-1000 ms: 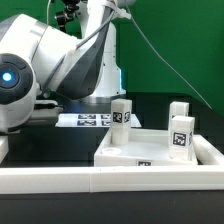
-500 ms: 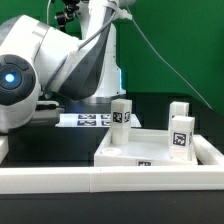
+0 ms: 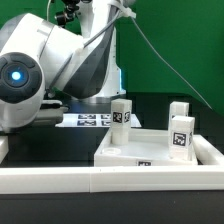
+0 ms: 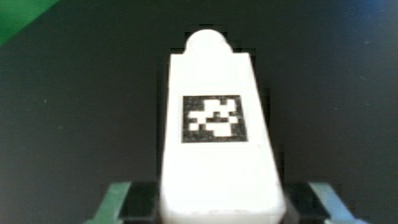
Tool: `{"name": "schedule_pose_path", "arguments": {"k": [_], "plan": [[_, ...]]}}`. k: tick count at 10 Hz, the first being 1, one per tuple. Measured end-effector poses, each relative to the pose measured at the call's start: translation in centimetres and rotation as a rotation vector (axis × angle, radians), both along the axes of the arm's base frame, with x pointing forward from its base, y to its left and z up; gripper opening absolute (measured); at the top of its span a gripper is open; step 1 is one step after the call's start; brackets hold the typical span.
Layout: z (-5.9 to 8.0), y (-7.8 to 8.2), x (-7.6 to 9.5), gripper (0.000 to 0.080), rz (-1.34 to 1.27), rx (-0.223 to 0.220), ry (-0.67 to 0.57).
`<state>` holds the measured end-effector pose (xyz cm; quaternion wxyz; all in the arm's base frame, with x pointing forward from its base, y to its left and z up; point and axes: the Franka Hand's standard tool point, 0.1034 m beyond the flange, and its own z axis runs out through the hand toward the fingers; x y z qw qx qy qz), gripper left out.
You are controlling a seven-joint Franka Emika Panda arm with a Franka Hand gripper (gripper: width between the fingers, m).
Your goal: Assemble square table
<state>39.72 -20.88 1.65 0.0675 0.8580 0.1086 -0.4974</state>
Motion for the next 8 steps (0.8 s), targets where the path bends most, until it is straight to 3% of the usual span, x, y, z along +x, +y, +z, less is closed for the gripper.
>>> {"name": "schedule_pose_path", "arguments": {"k": [2,3,8], "plan": [[2.0,1.8,2.0,0.0288,0.030,0.010,-0.022],[2.6,1.8,2.7,0.0290,0.025,0.005,-0.017],[2.3,1.6,4.2,0.0290,0.015,0.026,-0.129]]}}
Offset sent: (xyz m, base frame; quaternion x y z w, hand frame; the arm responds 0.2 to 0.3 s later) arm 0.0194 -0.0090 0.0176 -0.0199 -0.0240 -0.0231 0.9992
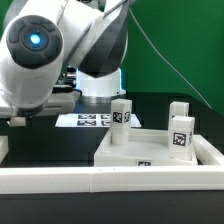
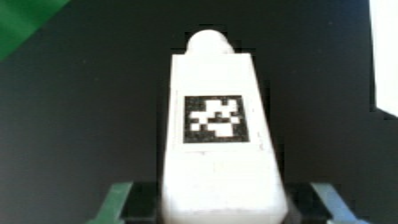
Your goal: Assemble square table
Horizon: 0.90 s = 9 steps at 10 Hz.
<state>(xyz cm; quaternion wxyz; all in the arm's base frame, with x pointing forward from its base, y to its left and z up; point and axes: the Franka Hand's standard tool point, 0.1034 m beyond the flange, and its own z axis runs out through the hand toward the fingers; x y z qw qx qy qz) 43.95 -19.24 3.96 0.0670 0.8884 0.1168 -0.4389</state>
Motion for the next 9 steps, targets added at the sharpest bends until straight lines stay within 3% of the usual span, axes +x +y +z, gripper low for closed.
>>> {"name": "schedule_pose_path", "arguments": {"k": [3,5,6,7,8,9], "plan": [[2.3,2.7,2.3,0.0290,-0.059,-0.023,-0.173],[3.0,3.4,4.5,0.0290,-0.052,-0.016,-0.291],[2.7,3.3,5.1,0.0290,-0.028,0.013,-0.402],[2.8,3.2,4.5,0.0290,-0.031,0.023,-0.439],[2.7,3.6,5.1,0.0290,-0.041,0.024,-0.529],[2.8,4.9,4.9,0.0290,-0.071,0.024,-0.597]]}}
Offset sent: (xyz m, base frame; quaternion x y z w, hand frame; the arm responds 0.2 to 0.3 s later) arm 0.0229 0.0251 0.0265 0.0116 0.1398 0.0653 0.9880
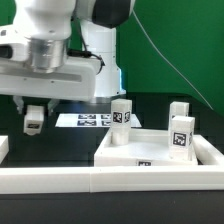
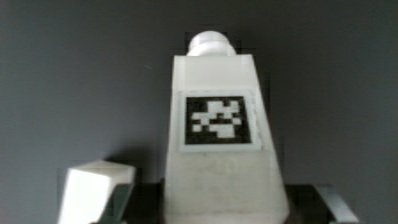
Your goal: Assemble square table
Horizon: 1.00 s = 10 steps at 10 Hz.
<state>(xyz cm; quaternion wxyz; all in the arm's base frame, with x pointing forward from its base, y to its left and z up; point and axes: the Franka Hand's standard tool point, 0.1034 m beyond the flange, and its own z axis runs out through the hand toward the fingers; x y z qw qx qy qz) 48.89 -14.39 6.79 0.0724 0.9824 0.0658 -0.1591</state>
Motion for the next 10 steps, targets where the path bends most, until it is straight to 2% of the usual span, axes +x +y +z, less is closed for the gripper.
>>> {"name": "schedule_pose_path", "arguments": {"k": [1,5,8,9,10], "plan": [[0.7,1.2,0.1,0.0290,-0.044,0.005,-0.019],[2.5,4.2,4.2,0.0290,-0.061,0.024,-0.281],[1.9,3.4,4.0,0.0290,-0.016,0.007,-0.426],[1.8,3.7,3.8,0.0290,-0.027,0.013,-0.404],[2.5,4.9,4.0,0.0290,-0.081,0.031,-0.393]]}}
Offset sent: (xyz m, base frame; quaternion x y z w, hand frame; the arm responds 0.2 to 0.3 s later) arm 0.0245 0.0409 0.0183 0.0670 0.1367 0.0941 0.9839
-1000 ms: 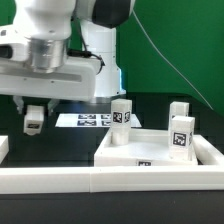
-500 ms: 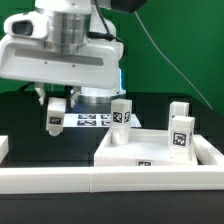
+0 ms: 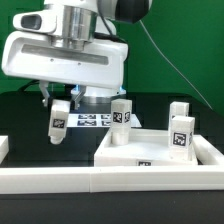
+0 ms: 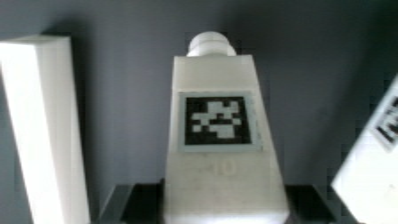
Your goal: Assemble square table
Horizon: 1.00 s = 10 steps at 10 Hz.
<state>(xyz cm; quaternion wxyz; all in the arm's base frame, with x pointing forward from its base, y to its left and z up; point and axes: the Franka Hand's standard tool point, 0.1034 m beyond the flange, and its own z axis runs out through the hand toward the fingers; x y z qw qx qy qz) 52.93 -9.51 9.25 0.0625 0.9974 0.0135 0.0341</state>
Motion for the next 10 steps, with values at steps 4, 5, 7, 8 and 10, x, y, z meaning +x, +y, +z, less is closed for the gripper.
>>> {"name": "schedule_pose_path", "arguments": {"k": [4,5,7,8,10], "plan": [[1.2,2.8,3.0,0.0290,-0.006,0.005,-0.010],[1.1,2.7,2.9,0.0290,-0.011,0.007,-0.006],[1.1,2.7,2.9,0.0290,-0.011,0.007,-0.006],[1.1,2.8,3.0,0.0290,-0.010,0.008,-0.006],[2.7,4.8,4.7,0.0290,-0.036,0.031,0.009]]}}
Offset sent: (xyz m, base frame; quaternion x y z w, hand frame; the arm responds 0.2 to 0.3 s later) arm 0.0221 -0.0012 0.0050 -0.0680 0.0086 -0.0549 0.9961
